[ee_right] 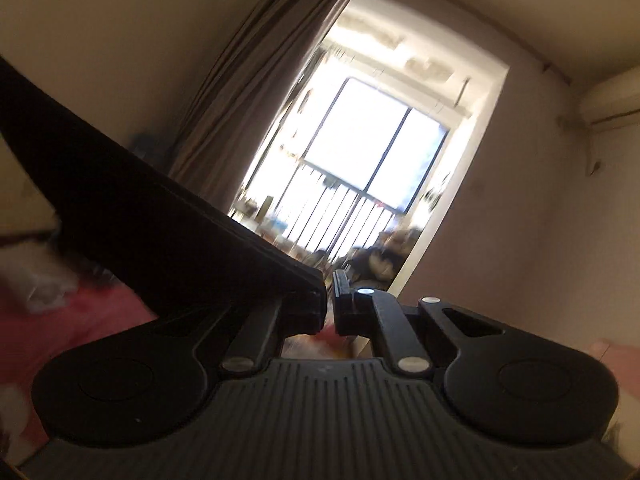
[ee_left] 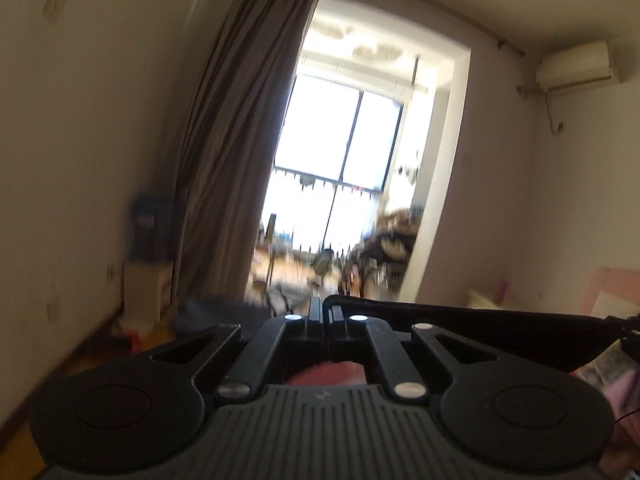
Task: Fold clothes
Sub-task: 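Lift the sweatshirt high with both grippers to hang it open, then lay the sweatshirt down on the blanket and open both grippers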
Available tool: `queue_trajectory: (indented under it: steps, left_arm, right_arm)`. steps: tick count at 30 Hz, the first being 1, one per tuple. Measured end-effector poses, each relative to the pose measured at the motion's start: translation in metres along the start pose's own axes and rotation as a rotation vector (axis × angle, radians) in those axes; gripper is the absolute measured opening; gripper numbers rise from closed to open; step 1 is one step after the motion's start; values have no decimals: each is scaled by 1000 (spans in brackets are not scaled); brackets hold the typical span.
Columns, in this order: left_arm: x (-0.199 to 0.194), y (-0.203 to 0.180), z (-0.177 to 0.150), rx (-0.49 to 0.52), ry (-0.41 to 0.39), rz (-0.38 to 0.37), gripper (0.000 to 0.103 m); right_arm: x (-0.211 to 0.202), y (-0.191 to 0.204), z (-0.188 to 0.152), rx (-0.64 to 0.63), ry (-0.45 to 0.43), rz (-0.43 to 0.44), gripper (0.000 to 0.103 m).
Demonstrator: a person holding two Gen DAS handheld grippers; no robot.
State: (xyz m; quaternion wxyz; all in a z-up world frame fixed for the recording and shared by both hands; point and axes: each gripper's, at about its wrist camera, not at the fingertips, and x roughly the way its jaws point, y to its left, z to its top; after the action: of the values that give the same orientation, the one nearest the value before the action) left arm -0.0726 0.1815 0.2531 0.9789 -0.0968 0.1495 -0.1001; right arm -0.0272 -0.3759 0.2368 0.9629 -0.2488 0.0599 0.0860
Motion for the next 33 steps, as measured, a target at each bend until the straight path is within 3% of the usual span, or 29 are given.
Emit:
queue_trajectory:
  steps: [8,11,13,18,24,29,31,33]
  left_arm:
    - [19,52,-172,-32,469,61,2]
    - [29,70,-237,-11,634,85,2]
    - [36,77,-267,1,715,93,2]
    - [40,88,-298,55,789,119,1]
    - [30,110,-299,43,802,211,1]
    - [35,102,-286,23,818,170,7]
    - [39,92,-279,6,800,128,16]
    - [46,79,-273,-16,779,72,23]
  right_arm:
    - [-4,103,-161,18,463,277,4]
    - [-7,147,-223,21,626,352,4]
    - [-10,165,-246,17,697,380,4]
    - [-7,172,-262,47,739,442,4]
    - [-34,160,-270,42,730,518,4]
    - [-32,147,-277,72,789,587,10]
    - [-35,148,-277,25,818,628,37]
    - [-39,148,-276,-18,845,673,57]
